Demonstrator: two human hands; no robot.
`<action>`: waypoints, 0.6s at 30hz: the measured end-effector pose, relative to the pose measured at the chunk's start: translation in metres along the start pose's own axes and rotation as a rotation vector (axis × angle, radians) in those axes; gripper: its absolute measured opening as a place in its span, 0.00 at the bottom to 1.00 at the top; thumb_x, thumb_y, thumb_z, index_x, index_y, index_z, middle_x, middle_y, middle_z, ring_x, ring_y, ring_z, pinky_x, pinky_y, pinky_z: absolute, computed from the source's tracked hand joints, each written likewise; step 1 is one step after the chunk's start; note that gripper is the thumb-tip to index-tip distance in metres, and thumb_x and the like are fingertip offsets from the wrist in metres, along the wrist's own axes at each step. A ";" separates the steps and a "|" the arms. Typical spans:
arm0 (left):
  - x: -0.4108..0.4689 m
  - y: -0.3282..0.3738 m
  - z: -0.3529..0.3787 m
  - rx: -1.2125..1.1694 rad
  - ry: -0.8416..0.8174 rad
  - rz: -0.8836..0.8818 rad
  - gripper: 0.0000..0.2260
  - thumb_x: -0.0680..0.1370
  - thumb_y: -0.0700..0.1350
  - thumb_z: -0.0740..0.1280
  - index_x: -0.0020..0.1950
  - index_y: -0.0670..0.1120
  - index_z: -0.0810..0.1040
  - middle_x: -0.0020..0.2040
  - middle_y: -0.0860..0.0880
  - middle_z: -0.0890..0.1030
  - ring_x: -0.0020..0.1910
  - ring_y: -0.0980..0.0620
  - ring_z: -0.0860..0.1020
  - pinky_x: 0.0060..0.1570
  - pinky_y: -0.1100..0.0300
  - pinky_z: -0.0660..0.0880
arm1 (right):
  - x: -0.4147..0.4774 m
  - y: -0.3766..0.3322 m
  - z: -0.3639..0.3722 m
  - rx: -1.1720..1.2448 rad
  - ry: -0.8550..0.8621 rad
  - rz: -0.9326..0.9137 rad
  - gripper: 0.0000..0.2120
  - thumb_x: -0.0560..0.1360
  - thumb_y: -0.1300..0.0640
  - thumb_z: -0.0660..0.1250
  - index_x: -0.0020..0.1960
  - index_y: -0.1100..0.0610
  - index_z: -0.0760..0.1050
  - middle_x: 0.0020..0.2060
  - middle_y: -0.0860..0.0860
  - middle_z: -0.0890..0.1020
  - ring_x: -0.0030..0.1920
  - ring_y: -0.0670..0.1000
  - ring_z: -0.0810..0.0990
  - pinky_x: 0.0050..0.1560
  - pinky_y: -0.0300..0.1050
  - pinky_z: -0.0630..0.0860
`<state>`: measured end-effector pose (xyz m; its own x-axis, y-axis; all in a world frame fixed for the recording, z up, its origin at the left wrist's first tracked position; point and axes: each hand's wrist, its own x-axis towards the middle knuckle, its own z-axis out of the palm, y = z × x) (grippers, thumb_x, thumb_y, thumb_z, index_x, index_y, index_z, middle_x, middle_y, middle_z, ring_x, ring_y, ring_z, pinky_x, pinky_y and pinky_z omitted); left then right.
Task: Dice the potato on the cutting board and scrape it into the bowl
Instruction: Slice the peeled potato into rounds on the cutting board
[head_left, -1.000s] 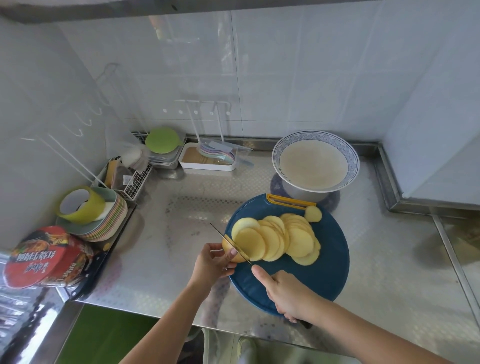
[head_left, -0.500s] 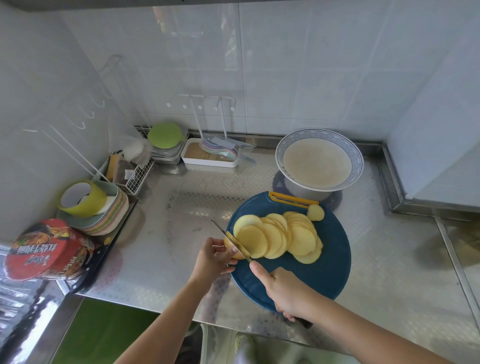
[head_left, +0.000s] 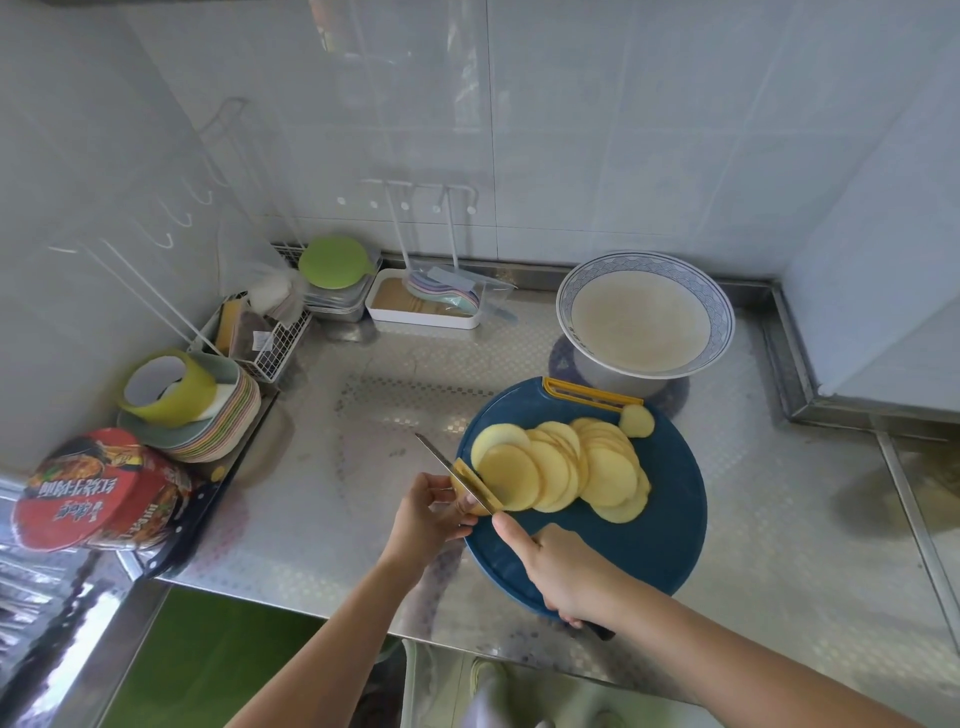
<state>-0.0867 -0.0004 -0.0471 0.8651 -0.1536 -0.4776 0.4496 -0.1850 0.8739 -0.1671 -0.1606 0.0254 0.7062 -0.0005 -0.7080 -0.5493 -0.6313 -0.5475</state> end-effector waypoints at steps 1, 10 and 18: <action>-0.001 -0.001 0.000 0.004 -0.003 0.011 0.13 0.72 0.43 0.72 0.50 0.43 0.71 0.47 0.45 0.78 0.39 0.46 0.82 0.41 0.55 0.82 | 0.001 0.000 0.001 0.005 -0.002 0.004 0.34 0.77 0.28 0.45 0.32 0.58 0.63 0.22 0.51 0.67 0.22 0.50 0.68 0.26 0.42 0.68; 0.000 -0.009 -0.003 0.033 -0.017 0.032 0.08 0.76 0.38 0.69 0.49 0.41 0.70 0.46 0.41 0.79 0.41 0.43 0.83 0.44 0.51 0.82 | 0.008 0.002 0.015 -0.147 0.082 -0.035 0.31 0.79 0.32 0.44 0.33 0.55 0.63 0.30 0.49 0.70 0.32 0.48 0.70 0.31 0.39 0.64; 0.001 -0.006 -0.002 0.012 -0.008 0.018 0.09 0.74 0.37 0.71 0.46 0.39 0.71 0.37 0.48 0.81 0.36 0.48 0.83 0.38 0.54 0.82 | 0.003 0.004 0.008 -0.022 0.035 -0.038 0.30 0.81 0.34 0.47 0.32 0.55 0.62 0.27 0.49 0.68 0.27 0.46 0.67 0.27 0.37 0.62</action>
<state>-0.0885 0.0020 -0.0522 0.8714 -0.1646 -0.4622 0.4309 -0.1937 0.8814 -0.1710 -0.1572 0.0179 0.7414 -0.0031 -0.6710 -0.5126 -0.6479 -0.5634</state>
